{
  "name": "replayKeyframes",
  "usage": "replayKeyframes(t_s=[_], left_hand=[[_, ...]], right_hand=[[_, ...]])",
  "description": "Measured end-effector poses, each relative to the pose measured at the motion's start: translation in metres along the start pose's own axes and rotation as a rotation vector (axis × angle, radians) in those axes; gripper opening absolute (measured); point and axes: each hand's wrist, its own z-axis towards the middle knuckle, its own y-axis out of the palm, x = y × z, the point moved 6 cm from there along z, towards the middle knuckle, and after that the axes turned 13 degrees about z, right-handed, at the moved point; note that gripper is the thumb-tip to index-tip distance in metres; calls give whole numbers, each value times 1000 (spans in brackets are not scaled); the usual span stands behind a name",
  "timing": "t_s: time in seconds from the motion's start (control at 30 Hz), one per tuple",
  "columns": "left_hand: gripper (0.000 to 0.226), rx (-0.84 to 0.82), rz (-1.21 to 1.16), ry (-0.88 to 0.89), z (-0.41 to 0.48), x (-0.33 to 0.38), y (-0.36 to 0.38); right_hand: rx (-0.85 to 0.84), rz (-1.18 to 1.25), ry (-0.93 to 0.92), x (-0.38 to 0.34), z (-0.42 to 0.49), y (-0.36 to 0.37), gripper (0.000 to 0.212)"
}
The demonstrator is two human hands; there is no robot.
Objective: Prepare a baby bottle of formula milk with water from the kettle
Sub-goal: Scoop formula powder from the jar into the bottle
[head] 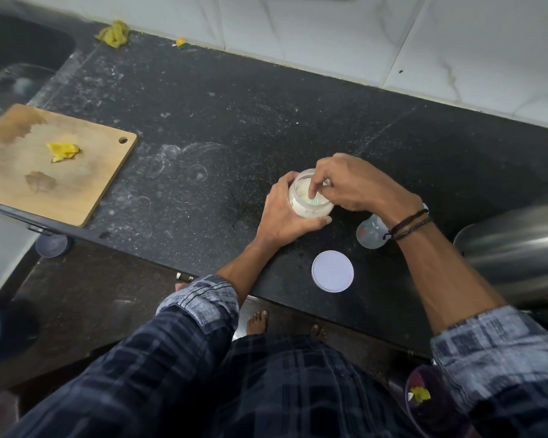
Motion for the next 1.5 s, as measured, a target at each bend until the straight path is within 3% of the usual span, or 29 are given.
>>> replayKeyframes(t_s=[0.37,0.53,0.7,0.97,1.2,1.5], left_hand=[[100,-7,-5,2,0,-1,1],[106,-19,5,-19,0,-5,4],[100,4,9,9,1,-4,2],[97,25,31,41,3,-2,1],[95,24,19,45,3,-1,0],[96,12,9,36,3,-1,1]], right_hand=[[64,94,-3,-7,-5,0,21],[36,75,55,-10,-5,1,5],[54,53,111,-9,-7,-3,20],[265,71,23,-6,-17,-19,19],[323,59,-126,-12,-31,-18,17],[310,66,-167,-21,-40,-25,22]])
